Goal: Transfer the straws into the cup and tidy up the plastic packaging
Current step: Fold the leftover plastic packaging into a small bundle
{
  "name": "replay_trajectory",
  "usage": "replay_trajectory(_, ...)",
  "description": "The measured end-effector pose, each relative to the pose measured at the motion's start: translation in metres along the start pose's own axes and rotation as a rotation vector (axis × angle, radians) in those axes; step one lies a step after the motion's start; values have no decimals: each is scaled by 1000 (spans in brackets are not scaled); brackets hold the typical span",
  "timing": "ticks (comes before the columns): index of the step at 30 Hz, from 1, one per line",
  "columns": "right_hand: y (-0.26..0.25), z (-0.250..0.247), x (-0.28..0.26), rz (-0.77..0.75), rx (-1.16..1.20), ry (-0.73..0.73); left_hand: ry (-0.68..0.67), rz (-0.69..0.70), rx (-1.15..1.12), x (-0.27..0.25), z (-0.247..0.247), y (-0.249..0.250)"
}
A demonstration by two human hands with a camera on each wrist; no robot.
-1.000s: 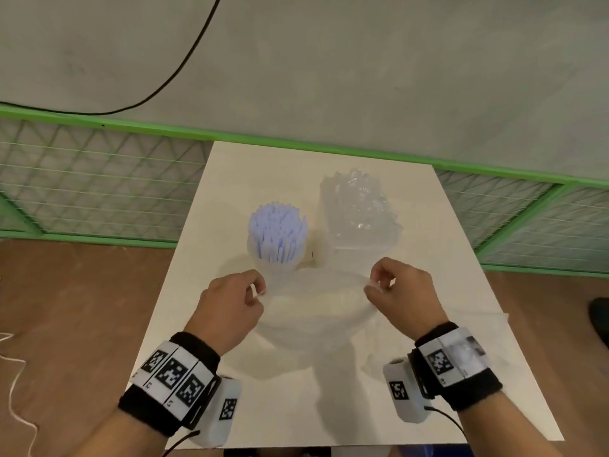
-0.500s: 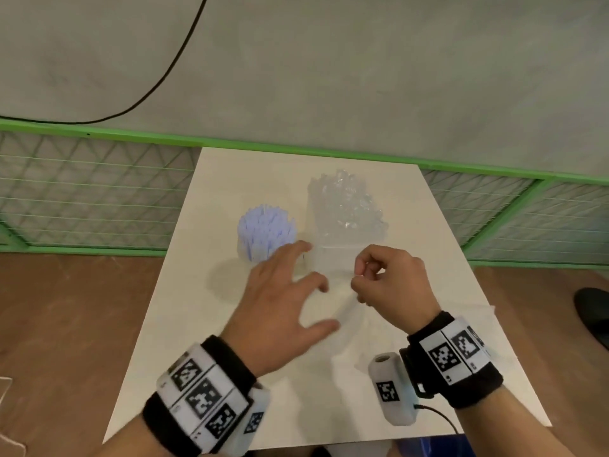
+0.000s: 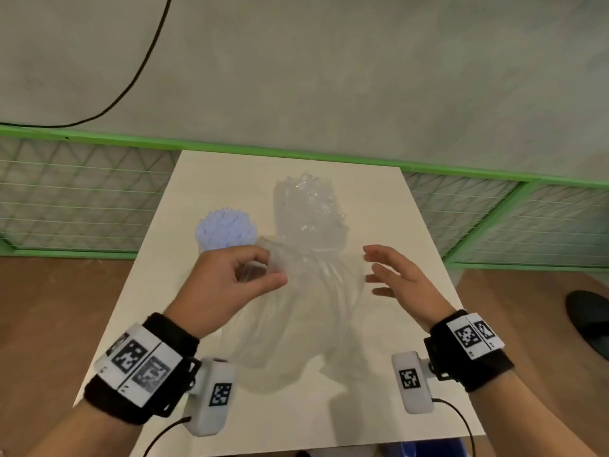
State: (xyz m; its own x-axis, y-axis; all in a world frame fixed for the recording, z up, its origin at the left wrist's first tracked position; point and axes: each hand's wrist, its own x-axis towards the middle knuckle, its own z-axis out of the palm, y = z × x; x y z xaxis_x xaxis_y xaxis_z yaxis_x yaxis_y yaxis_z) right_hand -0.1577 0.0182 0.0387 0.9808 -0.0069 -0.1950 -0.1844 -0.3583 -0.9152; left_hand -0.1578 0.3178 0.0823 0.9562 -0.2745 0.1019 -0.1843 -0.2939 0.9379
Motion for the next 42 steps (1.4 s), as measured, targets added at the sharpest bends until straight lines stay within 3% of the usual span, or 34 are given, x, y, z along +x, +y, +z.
replay_trajectory(2, 2, 0, 7, 24, 94, -38, -10, -26, -37, 2, -2, 1)
replay_trajectory(6, 0, 3, 21, 2, 283, 21, -40, -33, -68, 5, -7, 4)
replay_trajectory(10, -7, -5, 29, -68, 141, 23, 27, -8, -68, 6, -12, 6)
replay_trajectory(17, -30, -76, 39, -153, -97, 275, 248, -32, -226, 7, -48, -4)
replay_trajectory(20, -45, -85, 33, -243, 269, 385, 309, -41, -296, 11, -47, -3)
replay_trajectory(22, -44, -75, 27, -187, 647, 287, 352, -62, -349, 15, -44, -1)
replay_trajectory(23, -38, -65, 25, -118, 728, 184, 374, -79, -373, 17, -42, 0)
replay_trajectory(25, -21, -43, 22, 27, 725, -17, 410, -99, -395, 20, -36, 1)
replay_trajectory(27, -10, -29, 20, 77, 717, -94, 421, -102, -431, 21, -31, 5)
replay_trajectory(30, -13, -27, 26, 53, 677, 89, 238, -111, -500, 15, -27, 10)
replay_trajectory(33, -19, -38, 29, 37, 623, 293, -1, -166, -407, 7, -17, 7)
replay_trajectory(38, -36, -60, 24, -111, 572, 391, 184, -141, -464, 12, -4, -2)
replay_trajectory(42, -45, -68, 14, -261, 852, 180, 273, -117, -551, 22, -6, -1)
